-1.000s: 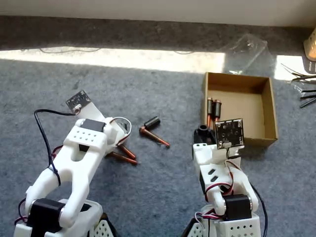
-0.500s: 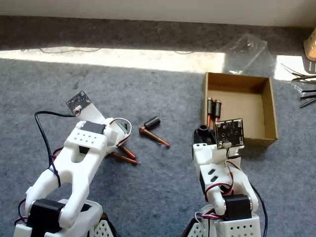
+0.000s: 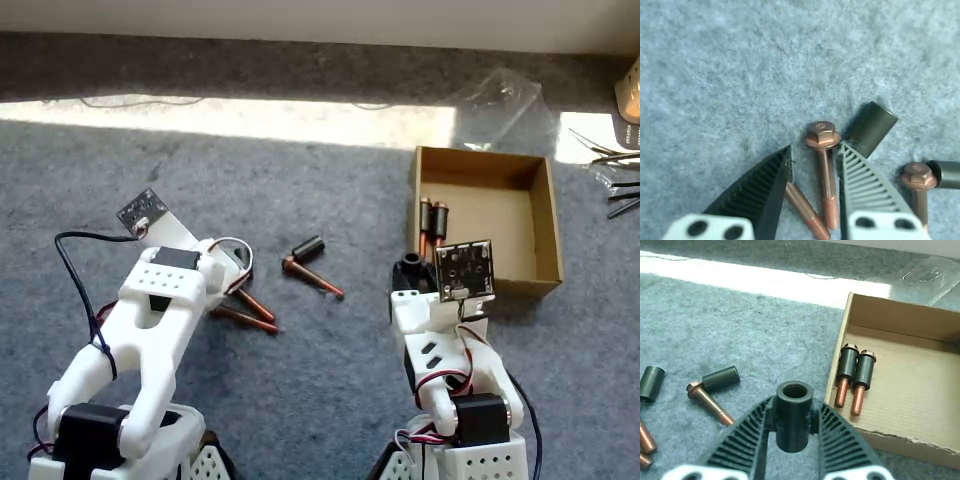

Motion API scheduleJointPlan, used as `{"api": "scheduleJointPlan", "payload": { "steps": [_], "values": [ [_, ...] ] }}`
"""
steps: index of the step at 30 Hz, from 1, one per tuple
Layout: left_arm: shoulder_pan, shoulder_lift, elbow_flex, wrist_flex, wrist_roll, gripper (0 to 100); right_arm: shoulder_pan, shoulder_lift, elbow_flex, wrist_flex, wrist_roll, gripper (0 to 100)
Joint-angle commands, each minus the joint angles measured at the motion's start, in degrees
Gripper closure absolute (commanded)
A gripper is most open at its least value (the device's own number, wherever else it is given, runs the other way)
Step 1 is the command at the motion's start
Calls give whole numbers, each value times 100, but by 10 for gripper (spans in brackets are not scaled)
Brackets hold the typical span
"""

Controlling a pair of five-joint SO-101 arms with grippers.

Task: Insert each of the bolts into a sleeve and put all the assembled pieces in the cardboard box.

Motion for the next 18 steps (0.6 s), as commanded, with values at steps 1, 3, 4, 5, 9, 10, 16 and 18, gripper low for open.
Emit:
{"api": "scheduleJointPlan", "payload": {
  "steps": [1,3,4,5,9,10,16,18],
  "values": [
    [-13,-4,-4,-70,26,850,66,-57,-66,-75,-18,991],
    [110,4,-4,-70,26,850,66,-57,-66,-75,-18,991],
    [180,4,-4,-70,26,850,66,-57,-66,-75,-18,991],
    [224,4,-4,-79,26,850,66,-57,-66,-75,-18,991],
    [268,259,66,-448,26,850,66,-57,-66,-75,-18,991],
    [277,409,31,-527,26,850,66,-57,-66,-75,-18,991],
    [268,1156,-681,-88,35,850,66,-57,-66,-75,-18,991],
    [268,1314,-840,18,35,850,66,-57,-66,-75,-18,991]
  ]
}}
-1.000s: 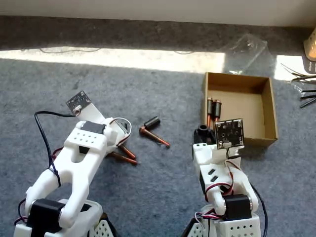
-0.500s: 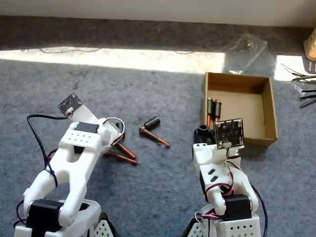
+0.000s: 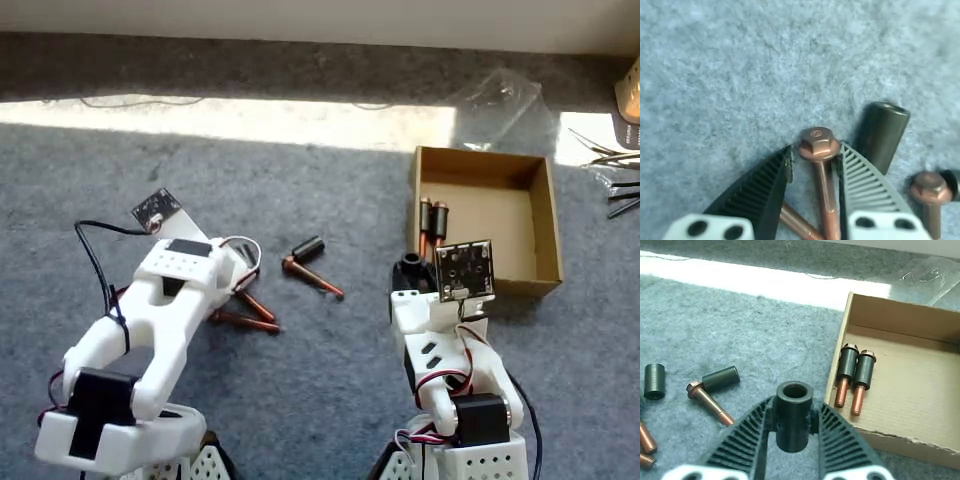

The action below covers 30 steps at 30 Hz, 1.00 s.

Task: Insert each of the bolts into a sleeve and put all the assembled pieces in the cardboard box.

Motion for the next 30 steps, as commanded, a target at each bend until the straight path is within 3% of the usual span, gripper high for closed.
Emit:
{"api": "scheduleJointPlan", "payload": {
  "steps": [1,5,9,20,30],
  "values": [
    [110,321,-497,264,44,850,66,-57,-66,-75,-18,991],
    [101,400,-585,264,44,874,66,-57,-66,-75,-18,991],
    [110,444,-602,229,35,1000,66,-57,-66,-75,-18,991],
    [119,444,-787,44,0,970,66,-101,127,-101,-18,990],
    [110,426,-1464,35,-1609,970,66,-101,136,-101,-18,990]
  ]
}}
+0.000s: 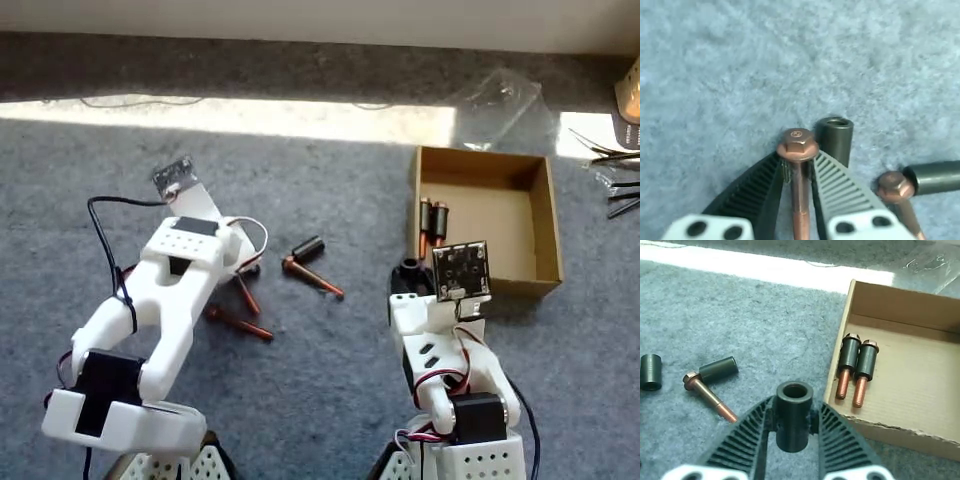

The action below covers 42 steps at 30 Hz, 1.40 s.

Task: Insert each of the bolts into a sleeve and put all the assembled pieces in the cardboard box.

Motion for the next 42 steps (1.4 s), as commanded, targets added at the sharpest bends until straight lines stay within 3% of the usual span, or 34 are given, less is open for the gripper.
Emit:
{"api": "scheduleJointPlan", "payload": {
  "steps": [1,11,28,42],
  "values": [
    [66,-57,-532,-79,-677,970,66,-66,-84,-101,-18,990],
    [31,-224,-840,-53,-1881,970,31,-66,-66,-110,-18,990],
    [40,-3609,66,325,-4536,970,-1191,-66,382,-919,-26,991],
    [31,-5736,514,334,-4598,970,-2246,-57,1121,-2870,-26,993]
  ]
}}
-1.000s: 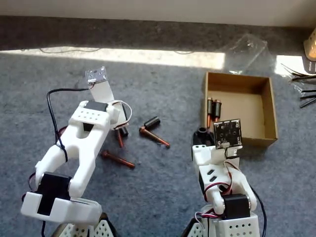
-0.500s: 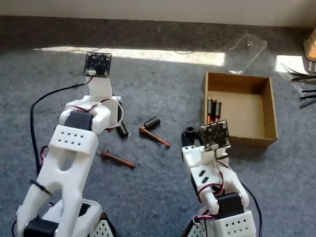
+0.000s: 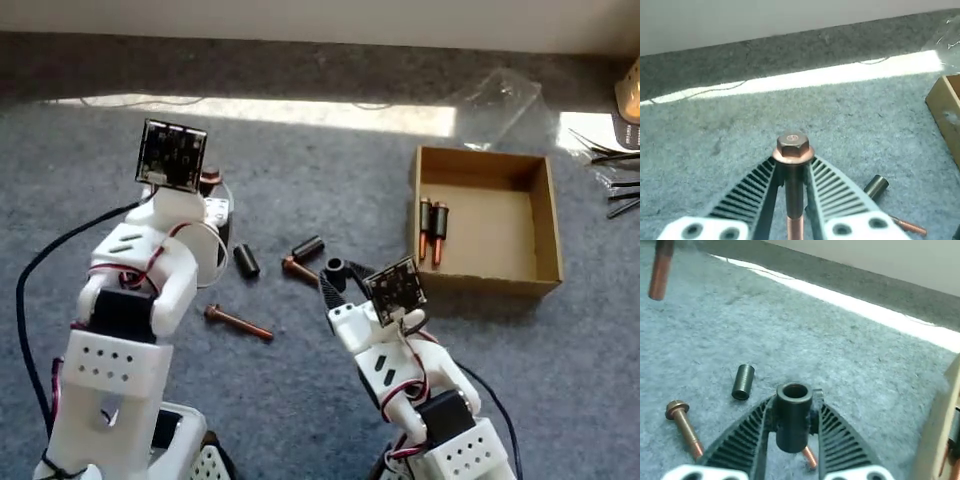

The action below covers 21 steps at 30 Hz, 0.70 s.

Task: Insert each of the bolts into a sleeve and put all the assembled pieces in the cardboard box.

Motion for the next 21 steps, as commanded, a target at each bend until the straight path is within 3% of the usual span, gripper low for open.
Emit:
{"api": "scheduleJointPlan", "payload": {
  "steps": [1,14,21],
  "values": [
    [40,-840,171,-18,-35,970,-224,-57,101,-822,-26,993],
    [127,-2536,734,-70,-35,970,-549,-22,391,-2404,-62,993],
    [927,-3002,1174,-905,-18,970,-919,-57,787,-2457,-35,993]
  ]
}}
